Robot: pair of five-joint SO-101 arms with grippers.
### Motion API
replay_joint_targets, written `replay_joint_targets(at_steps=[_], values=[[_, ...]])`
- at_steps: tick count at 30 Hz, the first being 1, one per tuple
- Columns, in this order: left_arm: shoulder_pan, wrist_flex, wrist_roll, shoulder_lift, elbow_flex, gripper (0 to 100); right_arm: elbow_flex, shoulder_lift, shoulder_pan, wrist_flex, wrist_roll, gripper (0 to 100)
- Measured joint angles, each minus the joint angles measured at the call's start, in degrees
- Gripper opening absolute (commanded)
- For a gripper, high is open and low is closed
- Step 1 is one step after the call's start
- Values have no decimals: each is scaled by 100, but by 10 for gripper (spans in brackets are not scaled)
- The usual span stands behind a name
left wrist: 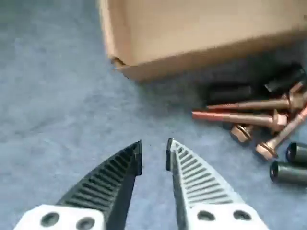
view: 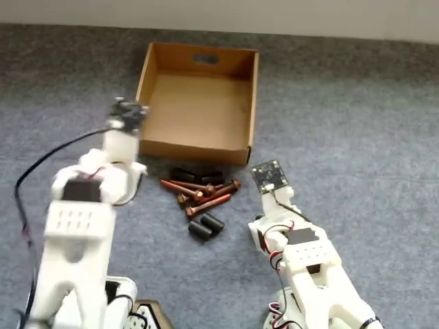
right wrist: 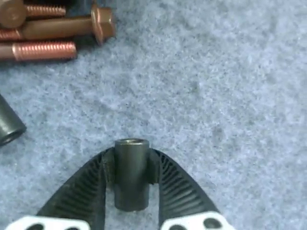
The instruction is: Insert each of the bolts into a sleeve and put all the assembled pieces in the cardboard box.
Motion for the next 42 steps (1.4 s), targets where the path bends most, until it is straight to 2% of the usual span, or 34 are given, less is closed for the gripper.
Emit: replay_joint_targets(at_steps=[4,9,12,17,24,27,36,42], values=[[378,229,0,1538,-536,189,0,0,0,0,0,7],[923,211,9,2127,-879,190,0,0,0,0,0,7],[1284,-123,-220,2321,-879,190,0,0,0,0,0,7],[1380,-809,-308,2884,-879,190,0,0,0,0,0,7],[1415,-1336,53,3429,-976,190,0,0,0,0,0,7],[1415,-1310,35,3604,-1011,186,0,0,0,0,0,7],[1398,-501,-1178,3780,-1020,185,0,0,0,0,0,7],[1389,-422,-1301,3815,-1002,185,0,0,0,0,0,7]])
